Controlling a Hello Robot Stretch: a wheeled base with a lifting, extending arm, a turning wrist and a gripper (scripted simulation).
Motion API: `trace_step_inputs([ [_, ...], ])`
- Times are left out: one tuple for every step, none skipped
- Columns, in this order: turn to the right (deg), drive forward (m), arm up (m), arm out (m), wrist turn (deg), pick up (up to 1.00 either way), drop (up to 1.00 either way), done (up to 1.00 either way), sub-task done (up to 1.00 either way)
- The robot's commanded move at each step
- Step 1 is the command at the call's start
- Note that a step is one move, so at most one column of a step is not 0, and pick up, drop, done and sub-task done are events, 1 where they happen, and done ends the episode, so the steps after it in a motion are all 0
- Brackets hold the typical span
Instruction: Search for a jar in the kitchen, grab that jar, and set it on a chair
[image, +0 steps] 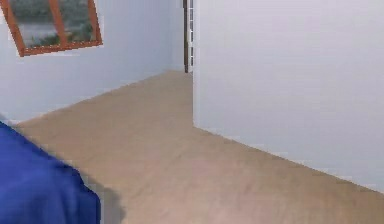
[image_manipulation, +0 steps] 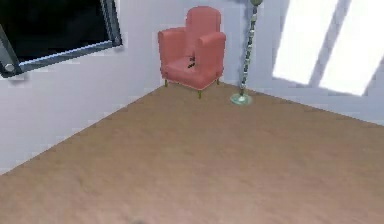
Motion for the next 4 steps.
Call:
trace_step_inputs([
  [9.0,0.0,0.0,0.0,0.0,0.0,0.0,0.0,0.0],
  [0.0,0.7,0.0,0.0,0.0,0.0,0.0,0.0,0.0],
  [-12.0,0.0,0.0,0.0,0.0,0.0,0.0,0.0,0.0],
  [0.0,0.7,0.0,0.0,0.0,0.0,0.0,0.0,0.0],
])
